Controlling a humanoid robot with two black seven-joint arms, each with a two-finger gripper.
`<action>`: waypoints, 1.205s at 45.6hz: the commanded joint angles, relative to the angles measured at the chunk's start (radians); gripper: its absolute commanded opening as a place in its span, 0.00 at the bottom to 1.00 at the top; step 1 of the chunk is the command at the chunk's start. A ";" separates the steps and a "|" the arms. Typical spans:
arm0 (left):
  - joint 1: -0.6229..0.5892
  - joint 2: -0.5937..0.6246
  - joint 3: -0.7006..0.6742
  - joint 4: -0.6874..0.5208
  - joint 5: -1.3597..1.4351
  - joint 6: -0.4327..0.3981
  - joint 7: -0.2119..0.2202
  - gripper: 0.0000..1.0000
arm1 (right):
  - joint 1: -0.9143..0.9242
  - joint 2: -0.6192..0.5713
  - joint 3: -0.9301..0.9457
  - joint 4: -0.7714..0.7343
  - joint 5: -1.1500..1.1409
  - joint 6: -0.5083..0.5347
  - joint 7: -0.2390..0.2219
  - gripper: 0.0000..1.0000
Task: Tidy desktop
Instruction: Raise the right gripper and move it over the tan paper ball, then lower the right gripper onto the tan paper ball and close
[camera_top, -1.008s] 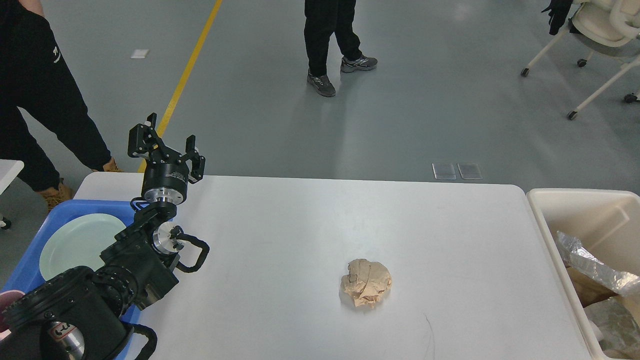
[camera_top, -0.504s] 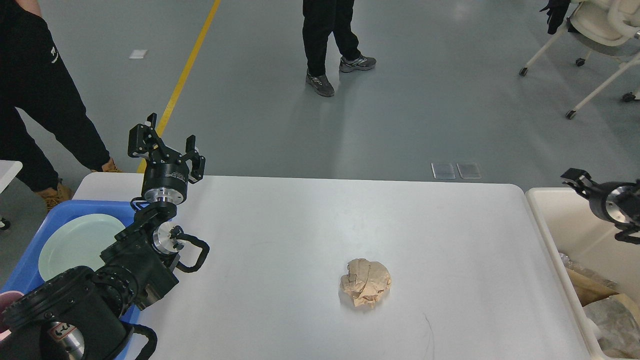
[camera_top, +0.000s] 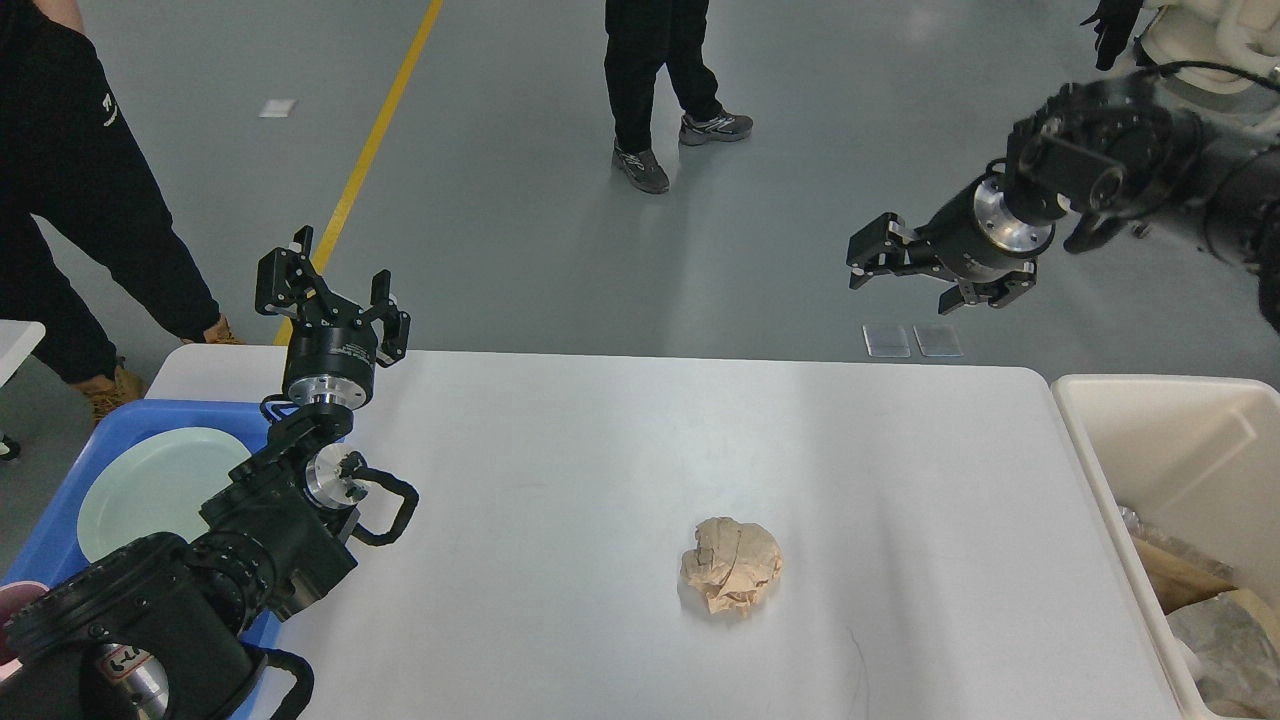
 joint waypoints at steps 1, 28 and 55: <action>0.000 0.000 0.000 0.001 0.000 -0.001 0.000 0.96 | 0.158 0.006 0.019 0.068 0.000 0.082 -0.001 1.00; 0.000 0.000 0.000 0.001 0.000 0.001 0.000 0.96 | 0.141 0.184 0.025 0.249 0.001 0.082 -0.003 1.00; 0.000 0.000 0.000 -0.001 0.000 -0.001 0.000 0.96 | -0.279 0.371 0.062 0.113 -0.016 -0.204 -0.061 0.99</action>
